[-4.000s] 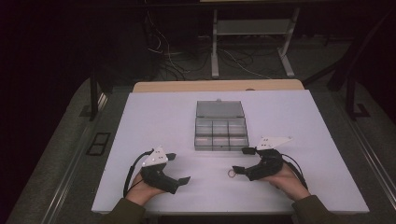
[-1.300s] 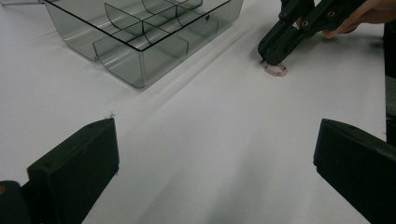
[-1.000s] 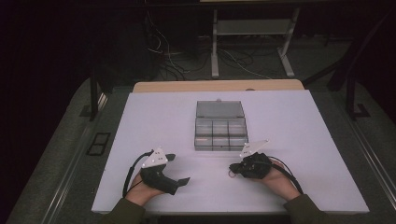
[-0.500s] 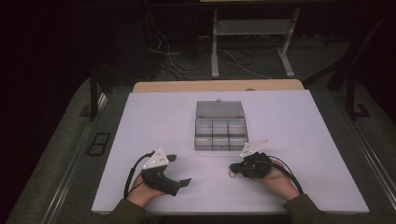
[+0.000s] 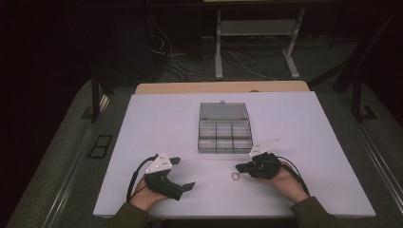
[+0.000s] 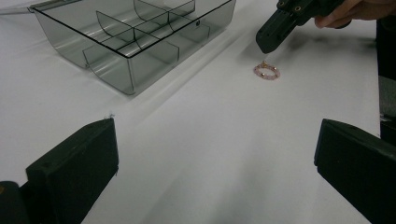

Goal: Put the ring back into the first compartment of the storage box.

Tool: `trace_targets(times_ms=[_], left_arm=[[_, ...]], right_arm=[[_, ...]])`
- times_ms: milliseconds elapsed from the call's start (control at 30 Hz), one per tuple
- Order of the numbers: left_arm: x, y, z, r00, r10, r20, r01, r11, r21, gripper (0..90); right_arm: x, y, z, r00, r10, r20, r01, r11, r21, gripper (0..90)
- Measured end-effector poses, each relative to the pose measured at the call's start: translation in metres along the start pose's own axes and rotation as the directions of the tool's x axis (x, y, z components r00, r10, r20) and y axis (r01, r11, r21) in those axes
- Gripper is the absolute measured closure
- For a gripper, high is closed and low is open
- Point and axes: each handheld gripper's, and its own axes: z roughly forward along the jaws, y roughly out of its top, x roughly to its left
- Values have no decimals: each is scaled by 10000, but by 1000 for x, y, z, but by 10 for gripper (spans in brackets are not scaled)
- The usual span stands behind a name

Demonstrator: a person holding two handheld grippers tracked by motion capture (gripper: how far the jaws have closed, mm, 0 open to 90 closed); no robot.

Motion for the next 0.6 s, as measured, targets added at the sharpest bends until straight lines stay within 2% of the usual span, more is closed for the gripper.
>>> trace_targets(times_ms=[133,267,400,533,600], left_arm=[[0,0,1,10000,-35,50,35,10000,7,0],[0,0,1,10000,-51,84,51,10000,-1,0],[0,0,1,10000,-34,89,34,10000,6,0],[0,0,1,10000,-44,89,44,10000,-19,0],[0,0,1,10000,-44,83,44,10000,-6,0]], right_arm=[[0,0,2,10000,-8,-40,8,10000,-45,893],[1,-1,10,10000,-11,-89,11,10000,54,842],[1,-2,13,10000,-30,-76,31,9999,152,830],[2,-3,15,9998,-194,37,193,9995,249,836],[6,-3,16,9985,-496,242,487,9981,365,849]])
